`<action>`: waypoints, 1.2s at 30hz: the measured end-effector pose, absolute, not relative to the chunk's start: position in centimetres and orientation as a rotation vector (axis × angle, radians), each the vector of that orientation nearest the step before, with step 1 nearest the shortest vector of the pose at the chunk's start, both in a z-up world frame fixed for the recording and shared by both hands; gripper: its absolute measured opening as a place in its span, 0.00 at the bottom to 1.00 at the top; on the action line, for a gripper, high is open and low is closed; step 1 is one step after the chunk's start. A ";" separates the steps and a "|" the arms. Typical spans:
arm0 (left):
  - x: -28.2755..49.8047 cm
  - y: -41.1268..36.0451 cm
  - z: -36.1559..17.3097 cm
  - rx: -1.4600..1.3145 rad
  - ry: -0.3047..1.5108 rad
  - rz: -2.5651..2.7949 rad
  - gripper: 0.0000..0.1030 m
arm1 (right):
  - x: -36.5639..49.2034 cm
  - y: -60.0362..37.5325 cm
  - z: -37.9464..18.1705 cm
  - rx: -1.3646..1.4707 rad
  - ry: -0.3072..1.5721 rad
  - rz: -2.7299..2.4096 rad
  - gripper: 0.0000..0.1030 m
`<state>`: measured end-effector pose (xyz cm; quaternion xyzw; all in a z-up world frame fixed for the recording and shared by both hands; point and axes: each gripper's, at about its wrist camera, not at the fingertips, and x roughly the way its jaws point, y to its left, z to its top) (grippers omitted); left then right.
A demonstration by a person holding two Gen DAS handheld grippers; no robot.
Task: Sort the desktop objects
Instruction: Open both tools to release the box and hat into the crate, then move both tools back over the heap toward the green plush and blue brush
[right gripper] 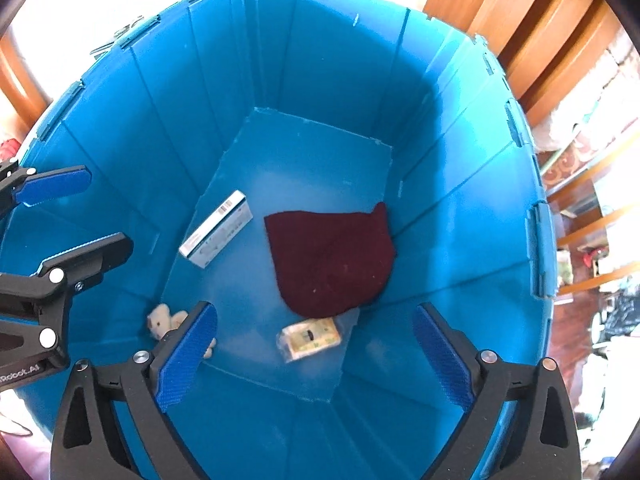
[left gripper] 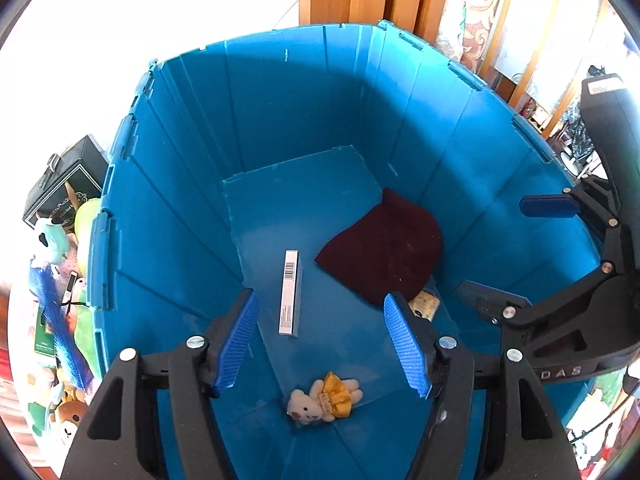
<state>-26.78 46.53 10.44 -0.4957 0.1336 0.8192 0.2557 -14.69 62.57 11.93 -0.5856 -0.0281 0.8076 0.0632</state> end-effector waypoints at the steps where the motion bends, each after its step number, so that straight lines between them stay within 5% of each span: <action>1: -26.5 46.2 10.8 -1.329 0.356 2.226 0.62 | -14.5 62.5 12.2 -1.762 -0.080 2.444 0.96; 10: -23.9 39.1 17.2 -1.064 0.274 2.362 0.62 | -14.0 59.0 17.2 -1.599 -0.044 2.545 0.99; 19: -24.0 24.2 20.5 -0.899 0.175 2.567 0.70 | -15.8 49.9 23.4 -1.361 0.042 2.785 1.00; 36: -26.4 0.5 11.8 -0.998 0.094 2.896 0.70 | -19.4 31.2 20.3 -1.119 0.256 3.025 1.00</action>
